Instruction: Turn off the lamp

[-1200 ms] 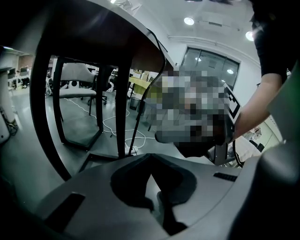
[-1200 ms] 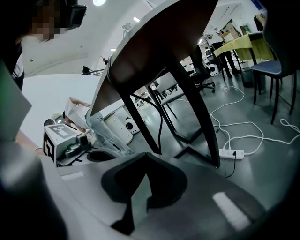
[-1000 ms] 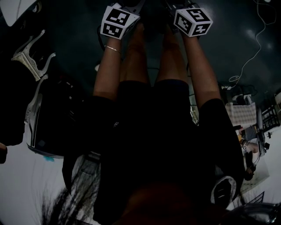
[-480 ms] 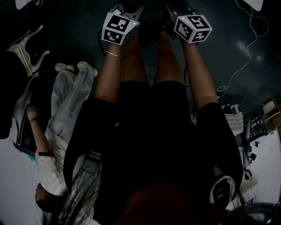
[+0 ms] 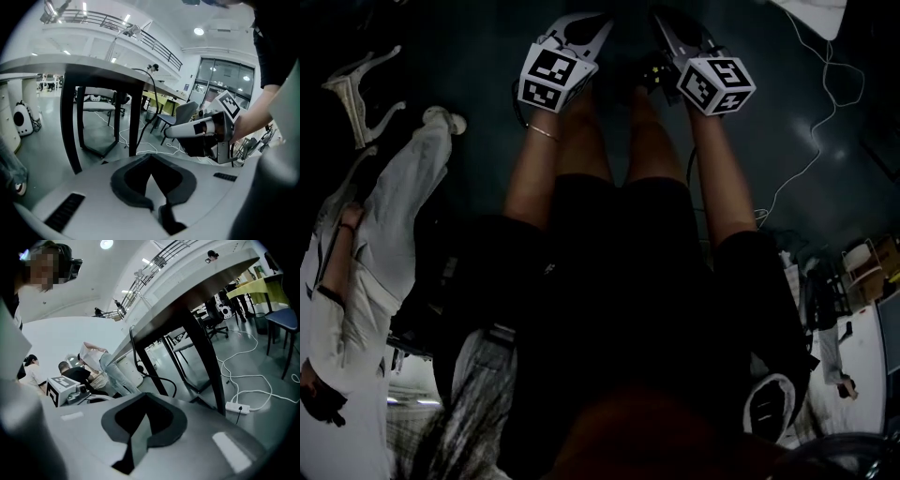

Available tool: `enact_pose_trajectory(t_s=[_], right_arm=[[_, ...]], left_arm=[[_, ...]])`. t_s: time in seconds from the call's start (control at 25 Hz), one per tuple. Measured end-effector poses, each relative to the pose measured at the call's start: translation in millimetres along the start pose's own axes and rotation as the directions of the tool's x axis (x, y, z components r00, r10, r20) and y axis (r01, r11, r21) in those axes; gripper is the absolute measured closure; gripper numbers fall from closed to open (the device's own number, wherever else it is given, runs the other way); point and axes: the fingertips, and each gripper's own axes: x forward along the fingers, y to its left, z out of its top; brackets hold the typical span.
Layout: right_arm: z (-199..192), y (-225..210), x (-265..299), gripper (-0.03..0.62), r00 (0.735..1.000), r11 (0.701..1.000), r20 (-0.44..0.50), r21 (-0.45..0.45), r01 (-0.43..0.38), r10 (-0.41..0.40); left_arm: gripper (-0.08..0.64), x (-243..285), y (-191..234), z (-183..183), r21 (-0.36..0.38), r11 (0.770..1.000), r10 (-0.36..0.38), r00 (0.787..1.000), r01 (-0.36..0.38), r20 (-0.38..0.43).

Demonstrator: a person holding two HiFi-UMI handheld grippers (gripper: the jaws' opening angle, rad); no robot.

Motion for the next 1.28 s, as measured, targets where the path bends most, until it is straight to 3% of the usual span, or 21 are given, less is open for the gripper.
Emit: enact_pose_trajectory(t_s=[0.24,0.96,1.28], right_arm=[[28,7,-11,0.591,0.999,0.999,0.031,0.009,-0.04,0.04],[103,64,-68,0.591,0.98,0.988,0.131,-0.055,-0.145,0.151],[121,71,-95,0.592,0.968,0.98,0.167,-0.086,-0.177,0.19]], left_arm=[[0.554,-9,-12,24,0.005,1.0,0.014,1.0,-0.014,0.012],[0.554,-48,-58,120,0.018,0.999,0.039,0.988,-0.043,0.15],[0.554,-49,-87,136,0.034,0.998,0.042,0.987,-0.048,0.157]])
